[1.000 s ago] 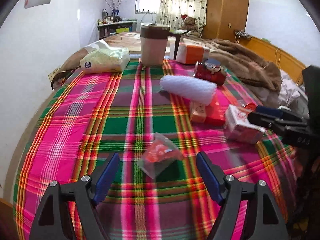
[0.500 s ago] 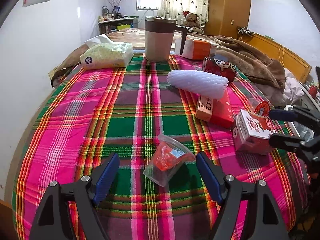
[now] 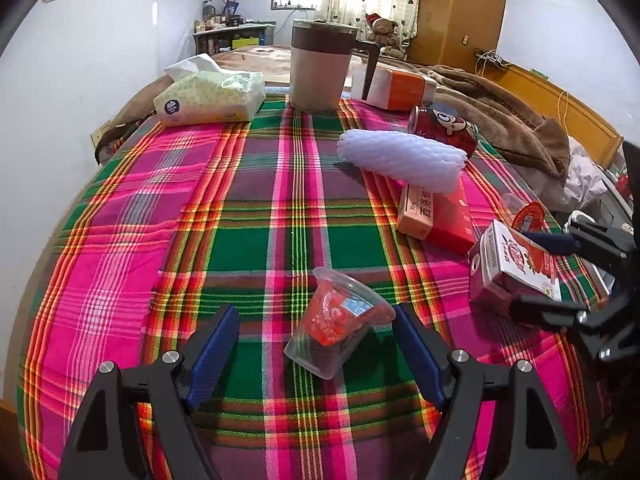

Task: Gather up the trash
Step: 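Grasp the clear plastic cup with the left gripper while the right gripper grasps the strawberry milk carton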

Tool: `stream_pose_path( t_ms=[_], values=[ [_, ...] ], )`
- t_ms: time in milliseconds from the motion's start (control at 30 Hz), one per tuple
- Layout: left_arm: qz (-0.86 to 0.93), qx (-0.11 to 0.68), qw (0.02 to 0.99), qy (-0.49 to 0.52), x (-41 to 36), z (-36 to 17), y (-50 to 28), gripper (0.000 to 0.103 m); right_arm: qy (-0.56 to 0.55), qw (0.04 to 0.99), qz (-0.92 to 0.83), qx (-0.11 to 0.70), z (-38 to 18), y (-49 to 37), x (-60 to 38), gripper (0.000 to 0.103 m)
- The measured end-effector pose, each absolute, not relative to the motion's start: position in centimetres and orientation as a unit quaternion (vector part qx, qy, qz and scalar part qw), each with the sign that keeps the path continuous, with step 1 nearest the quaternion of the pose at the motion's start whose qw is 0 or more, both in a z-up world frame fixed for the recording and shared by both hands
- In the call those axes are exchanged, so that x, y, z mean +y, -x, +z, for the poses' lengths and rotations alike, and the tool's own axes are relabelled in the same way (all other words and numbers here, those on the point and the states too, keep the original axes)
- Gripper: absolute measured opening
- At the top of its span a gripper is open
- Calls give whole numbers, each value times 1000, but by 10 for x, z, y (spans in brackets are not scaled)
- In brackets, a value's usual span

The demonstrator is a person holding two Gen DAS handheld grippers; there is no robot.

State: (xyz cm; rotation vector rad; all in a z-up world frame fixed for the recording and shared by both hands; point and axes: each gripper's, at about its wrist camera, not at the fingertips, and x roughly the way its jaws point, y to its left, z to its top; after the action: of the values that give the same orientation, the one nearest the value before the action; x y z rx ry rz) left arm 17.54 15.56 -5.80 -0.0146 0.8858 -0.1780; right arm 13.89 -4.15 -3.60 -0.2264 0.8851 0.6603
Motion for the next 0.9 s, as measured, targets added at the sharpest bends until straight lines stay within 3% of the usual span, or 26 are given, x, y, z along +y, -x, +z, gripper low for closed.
stream_pose_path(
  t_ms=[133,267,500,600,900],
  values=[
    [-93,431,898,5,157,-59,-176,78,110,849,289,428,-40,-140,-39,73],
    [-94,432,897,0,154,-60,-177,64,89,851,277,437,-47,-142,-36,73],
    [-100,431,897,5,153,-59,-178,50,83,861,260,429,-44,-140,-35,70],
    [-98,429,898,7,153,-59,-177,50,71,867,249,427,-43,-139,-40,62],
    [-100,414,904,24,153,-51,-171,50,56,876,232,419,-42,-137,-44,61]
  ],
)
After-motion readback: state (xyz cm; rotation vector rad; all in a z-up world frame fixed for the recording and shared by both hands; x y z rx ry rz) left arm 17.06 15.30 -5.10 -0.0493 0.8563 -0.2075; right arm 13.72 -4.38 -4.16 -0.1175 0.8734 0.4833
